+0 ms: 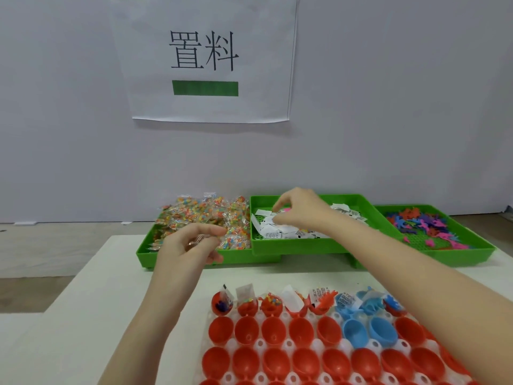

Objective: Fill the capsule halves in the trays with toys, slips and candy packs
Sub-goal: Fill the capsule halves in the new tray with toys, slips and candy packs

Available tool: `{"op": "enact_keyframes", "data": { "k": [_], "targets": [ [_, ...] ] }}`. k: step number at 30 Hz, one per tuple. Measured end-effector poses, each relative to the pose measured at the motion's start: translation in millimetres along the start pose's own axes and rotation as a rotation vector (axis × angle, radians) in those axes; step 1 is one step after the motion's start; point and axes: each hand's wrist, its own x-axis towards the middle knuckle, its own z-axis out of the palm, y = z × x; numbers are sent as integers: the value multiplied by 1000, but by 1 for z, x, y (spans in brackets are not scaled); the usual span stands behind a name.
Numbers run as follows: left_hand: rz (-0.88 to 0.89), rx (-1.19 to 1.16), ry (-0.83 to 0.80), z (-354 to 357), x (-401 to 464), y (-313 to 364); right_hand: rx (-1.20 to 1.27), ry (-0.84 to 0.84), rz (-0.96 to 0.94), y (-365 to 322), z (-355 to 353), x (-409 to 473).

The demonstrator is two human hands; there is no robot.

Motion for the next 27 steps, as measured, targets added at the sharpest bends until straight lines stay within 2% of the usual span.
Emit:
{"op": "enact_keyframes", "data": {
  "k": [4,10,16,19,22,25,27],
  "targets": [
    [41,36,16,-2,-1,2,-170,-61,-35,-15,21,12],
    [65,80,13,-6,-1,3,-19,-87,-16,-16,34,24],
    [20,51,-15,-4,0,3,68,99,-55,-9,20,18],
    [-26,5,-85,3,-2,4,260,193,-77,-11,4,-5],
    [-61,-78,-185,15,-8,8,563,95,-107,-16,-10,-45],
    [-106,-210,-316,27,-18,20,635,-31,-167,-21,-20,-87],
    [-108,-271,-410,33,-26,29,600,-8,-183,-21,-24,-106]
  ]
}}
